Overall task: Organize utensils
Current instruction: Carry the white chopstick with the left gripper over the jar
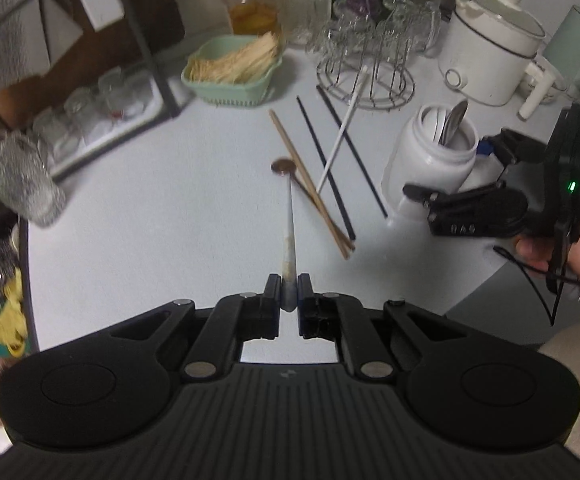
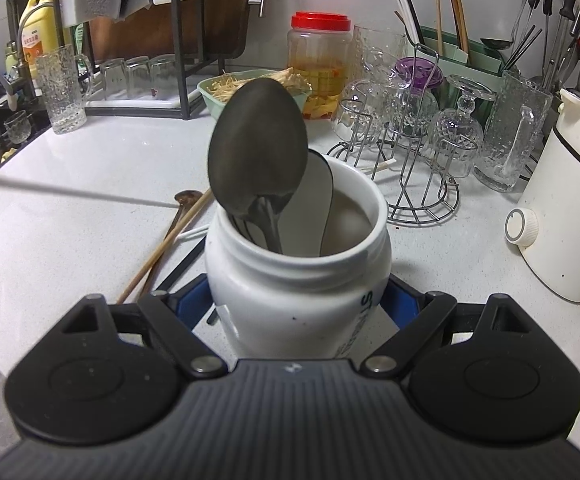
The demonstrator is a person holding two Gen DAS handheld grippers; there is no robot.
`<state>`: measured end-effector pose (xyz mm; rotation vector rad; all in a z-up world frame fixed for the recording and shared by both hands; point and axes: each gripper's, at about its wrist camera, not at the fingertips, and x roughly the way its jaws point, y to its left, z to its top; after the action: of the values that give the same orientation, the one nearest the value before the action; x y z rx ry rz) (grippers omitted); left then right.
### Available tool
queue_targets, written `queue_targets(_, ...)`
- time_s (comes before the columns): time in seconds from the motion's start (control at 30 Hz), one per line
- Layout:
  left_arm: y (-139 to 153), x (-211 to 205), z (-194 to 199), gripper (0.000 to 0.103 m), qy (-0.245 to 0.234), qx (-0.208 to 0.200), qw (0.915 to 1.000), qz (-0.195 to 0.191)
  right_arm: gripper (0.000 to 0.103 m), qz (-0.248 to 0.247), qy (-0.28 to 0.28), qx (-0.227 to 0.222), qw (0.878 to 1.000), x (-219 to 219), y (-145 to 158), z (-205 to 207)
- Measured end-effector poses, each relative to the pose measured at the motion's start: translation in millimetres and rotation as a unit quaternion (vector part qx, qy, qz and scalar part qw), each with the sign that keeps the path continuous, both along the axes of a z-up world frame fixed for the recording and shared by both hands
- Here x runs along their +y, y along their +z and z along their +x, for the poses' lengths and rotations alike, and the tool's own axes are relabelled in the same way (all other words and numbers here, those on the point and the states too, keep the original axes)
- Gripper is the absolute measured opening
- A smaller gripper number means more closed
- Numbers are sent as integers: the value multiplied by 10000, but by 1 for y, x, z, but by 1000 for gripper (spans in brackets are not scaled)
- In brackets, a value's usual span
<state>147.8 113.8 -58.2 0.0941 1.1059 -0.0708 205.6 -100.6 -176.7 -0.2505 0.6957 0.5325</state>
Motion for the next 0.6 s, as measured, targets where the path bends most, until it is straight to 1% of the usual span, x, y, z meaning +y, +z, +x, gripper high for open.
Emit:
queue_targets(0.13, 19, -9, 15, 9, -210, -183, 9995, 136, 91, 12, -55, -15, 10000, 1, 0, 0)
queue_targets(0.2, 25, -12, 20, 9, -329, -194, 9991, 199, 91, 11, -50, -19, 10000, 1, 0, -1)
queue_targets(0.3, 30, -16, 28, 9, -572, -198, 9972, 443, 91, -4, -19, -38, 10000, 1, -1, -1)
queue_targets(0.43, 43, -18, 40, 9, -815, -259, 9942, 654, 91, -10, 41, -27, 10000, 0, 0, 1)
queue_targets(0.6, 57, -22, 53, 9, -1051, -330, 9909, 779, 91, -26, 59, -25, 10000, 1, 0, 1)
